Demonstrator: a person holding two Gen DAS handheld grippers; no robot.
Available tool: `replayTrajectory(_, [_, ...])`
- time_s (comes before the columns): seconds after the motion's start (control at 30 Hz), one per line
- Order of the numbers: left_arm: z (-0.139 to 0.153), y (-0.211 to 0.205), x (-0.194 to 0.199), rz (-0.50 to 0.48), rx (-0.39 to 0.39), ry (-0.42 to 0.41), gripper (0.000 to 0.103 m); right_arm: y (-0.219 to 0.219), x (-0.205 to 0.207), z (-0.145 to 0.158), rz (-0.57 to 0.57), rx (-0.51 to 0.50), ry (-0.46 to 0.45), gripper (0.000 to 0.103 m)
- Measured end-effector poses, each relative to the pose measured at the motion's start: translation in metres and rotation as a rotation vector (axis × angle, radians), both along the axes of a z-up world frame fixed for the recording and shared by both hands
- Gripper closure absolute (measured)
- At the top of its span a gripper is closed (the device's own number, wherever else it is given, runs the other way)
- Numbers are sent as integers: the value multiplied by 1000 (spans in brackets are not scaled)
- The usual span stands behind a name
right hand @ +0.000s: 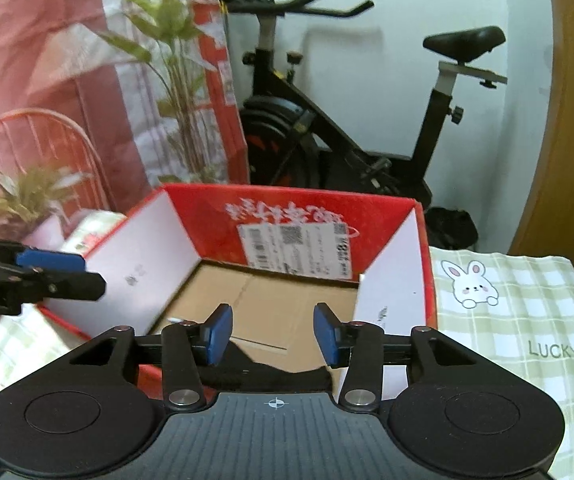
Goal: Organize soft objects
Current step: 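Grasp the wrapped bread snack with the right gripper and lift it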
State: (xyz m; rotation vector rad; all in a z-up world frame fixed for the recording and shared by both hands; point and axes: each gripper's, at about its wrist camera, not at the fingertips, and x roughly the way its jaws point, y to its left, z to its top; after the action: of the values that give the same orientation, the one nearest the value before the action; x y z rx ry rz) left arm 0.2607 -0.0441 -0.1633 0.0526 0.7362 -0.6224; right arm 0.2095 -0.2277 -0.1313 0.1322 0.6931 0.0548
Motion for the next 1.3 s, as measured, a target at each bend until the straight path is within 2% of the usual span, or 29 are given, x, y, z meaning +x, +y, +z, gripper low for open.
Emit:
replayTrajectory(0.23, [-3, 6, -43, 27, -66, 46, 48, 10, -47, 11, 36, 36, -40, 61])
replayTrajectory(0.37, [-19, -1, -62, 37, -105, 110, 50, 12, -72, 5, 53, 34, -21, 61])
replayTrajectory(0.57, [-45, -15, -77, 31, -124, 199, 51, 10, -95, -15, 51, 102, 30, 61])
replayTrajectory(0.73, [-56, -17, -83, 16, -126, 227, 56, 13, -104, -31, 62, 153, 69, 61])
replayTrajectory(0.83, [-58, -17, -83, 1, -128, 247, 68, 13, -107, -37, 55, 195, 81, 61])
replayTrajectory(1.0, [-60, -19, -85, -12, -118, 246, 69, 13, -107, -44, 44, 274, 101, 60])
replayTrajectory(1.3, [-66, -17, -87, -9, -131, 253, 69, 19, -108, -49, 64, 272, 110, 63])
